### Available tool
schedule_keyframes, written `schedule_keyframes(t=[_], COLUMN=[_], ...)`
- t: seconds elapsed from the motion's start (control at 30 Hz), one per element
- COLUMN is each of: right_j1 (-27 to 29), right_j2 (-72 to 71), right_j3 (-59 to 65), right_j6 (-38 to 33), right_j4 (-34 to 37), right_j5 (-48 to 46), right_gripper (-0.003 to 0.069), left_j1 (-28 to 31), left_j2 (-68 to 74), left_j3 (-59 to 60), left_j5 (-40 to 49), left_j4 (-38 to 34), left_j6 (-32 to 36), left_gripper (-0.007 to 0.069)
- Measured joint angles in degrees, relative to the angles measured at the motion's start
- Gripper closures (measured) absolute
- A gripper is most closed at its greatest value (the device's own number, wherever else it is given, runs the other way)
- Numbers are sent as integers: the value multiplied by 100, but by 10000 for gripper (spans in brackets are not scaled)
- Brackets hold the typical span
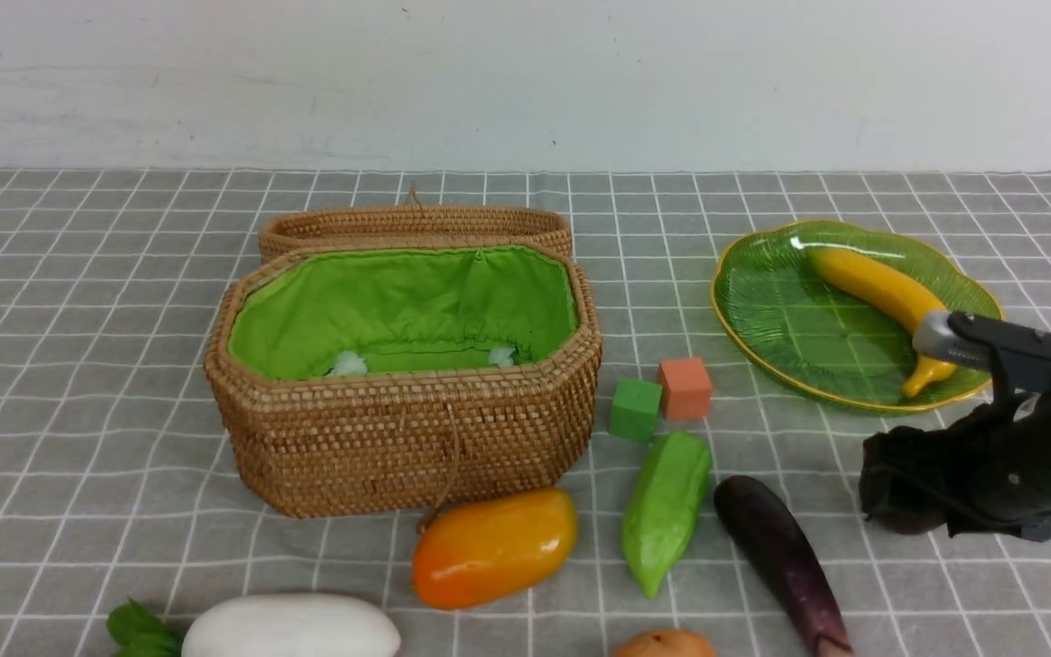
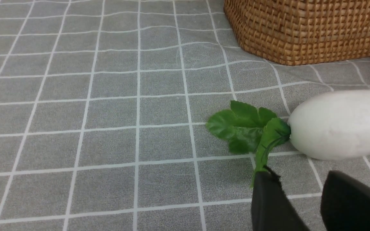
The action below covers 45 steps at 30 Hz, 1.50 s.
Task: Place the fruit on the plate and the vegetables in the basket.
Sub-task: Use the right arm to grab a mangosteen and put it into the right plate, then grab an eggplant with your right arm and place it in the basket on the left.
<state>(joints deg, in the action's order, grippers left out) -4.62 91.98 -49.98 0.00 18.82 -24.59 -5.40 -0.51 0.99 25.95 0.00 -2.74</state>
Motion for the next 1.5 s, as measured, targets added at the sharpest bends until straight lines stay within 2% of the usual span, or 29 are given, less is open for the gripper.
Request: schedule_keyframes(t=[0.2,0.27,0.47,0.63,0.7,0.8,0.9,0.97,1.2,1.33,1.5], right_j1=[0,0,0,0,0,0,0,0,-83,-610,-1455], right_j2=[-426,-328,491,1580,1941,2120,2118,2028,1318,519,-135], right_j3=[-786,-1652,-3100,-3803,-3850,-3855,-3882,-3888,-3865,-3373,-2017], right_j6=[0,0,34,449,595,703,732,732,572,408,347], right_j4=[-21,-141,-466,-627,-634,-628,-628,-628,-628,-676,-759], right_j5=[-448,-748,-1133,-1435,-1489,-1541,-1560,-1625,-2195,-2716,-2614], right_gripper=[140,140,141,141,137,80,-8,-17,23,58,69], left_j1=[0,0,0,0,0,0,0,0,0,0,0], left_j2=[0,0,0,0,0,0,0,0,0,0,0], left_j3=[0,0,0,0,0,0,0,0,0,0,0], left_j5=[0,0,0,0,0,0,0,0,0,0,0], left_j4=[0,0,0,0,0,0,0,0,0,0,0], left_j6=[0,0,0,0,0,0,0,0,0,0,0], left_gripper=[386,386,386,386,386,386,386,386,386,386,386])
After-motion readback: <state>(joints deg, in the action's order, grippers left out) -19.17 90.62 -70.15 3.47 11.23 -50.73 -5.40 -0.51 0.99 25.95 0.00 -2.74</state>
